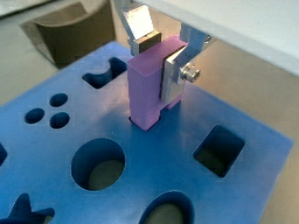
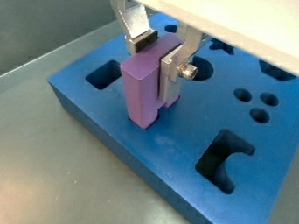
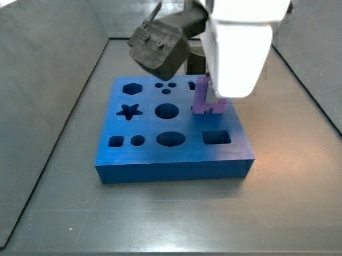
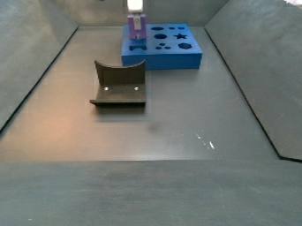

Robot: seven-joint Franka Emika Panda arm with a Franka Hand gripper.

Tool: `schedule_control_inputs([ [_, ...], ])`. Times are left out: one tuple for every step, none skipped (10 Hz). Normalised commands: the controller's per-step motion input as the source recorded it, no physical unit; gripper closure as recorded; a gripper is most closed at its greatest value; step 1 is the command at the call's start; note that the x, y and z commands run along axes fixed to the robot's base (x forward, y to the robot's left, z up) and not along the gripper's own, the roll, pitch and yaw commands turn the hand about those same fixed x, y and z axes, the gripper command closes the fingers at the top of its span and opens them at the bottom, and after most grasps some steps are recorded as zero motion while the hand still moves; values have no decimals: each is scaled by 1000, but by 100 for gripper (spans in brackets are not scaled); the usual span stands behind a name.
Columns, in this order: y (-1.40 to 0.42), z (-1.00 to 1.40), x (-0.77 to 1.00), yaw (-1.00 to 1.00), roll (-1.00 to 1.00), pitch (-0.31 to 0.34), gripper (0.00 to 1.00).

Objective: Insert the double-square object.

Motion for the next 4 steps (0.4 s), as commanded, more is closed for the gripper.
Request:
schedule_control_inputs([
  [0, -291, -277, -194, -159, 0, 100],
  [0, -123, -223, -191, -109, 0, 100],
  [0, 0, -77, 0, 0, -64, 100],
  [0, 0, 0, 0, 0, 0, 100],
])
